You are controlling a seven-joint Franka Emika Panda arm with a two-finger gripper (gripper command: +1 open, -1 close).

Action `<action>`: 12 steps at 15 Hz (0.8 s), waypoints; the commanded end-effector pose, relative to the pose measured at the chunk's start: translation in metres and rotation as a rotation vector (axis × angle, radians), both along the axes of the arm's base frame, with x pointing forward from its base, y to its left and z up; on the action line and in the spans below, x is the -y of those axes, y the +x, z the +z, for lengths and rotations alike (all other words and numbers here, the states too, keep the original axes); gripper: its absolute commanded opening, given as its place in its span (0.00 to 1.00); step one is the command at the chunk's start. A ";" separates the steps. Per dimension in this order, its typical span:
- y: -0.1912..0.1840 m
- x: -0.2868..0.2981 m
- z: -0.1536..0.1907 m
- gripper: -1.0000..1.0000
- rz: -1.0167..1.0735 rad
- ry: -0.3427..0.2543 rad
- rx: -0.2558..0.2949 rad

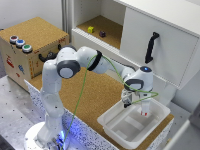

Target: Move to the box, then place the pink object

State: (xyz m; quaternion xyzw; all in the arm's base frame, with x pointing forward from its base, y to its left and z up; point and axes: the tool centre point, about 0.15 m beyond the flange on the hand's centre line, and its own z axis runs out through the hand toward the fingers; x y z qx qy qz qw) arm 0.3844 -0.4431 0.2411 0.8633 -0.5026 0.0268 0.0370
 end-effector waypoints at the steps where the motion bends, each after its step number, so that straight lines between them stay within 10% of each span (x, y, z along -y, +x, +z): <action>1: -0.008 -0.004 -0.025 0.00 -0.037 0.103 0.056; 4: -0.012 -0.002 -0.022 0.00 -0.094 0.051 0.033; 5: -0.014 -0.002 -0.021 1.00 -0.105 0.042 0.029; 12: -0.007 -0.027 0.003 1.00 -0.103 0.055 0.109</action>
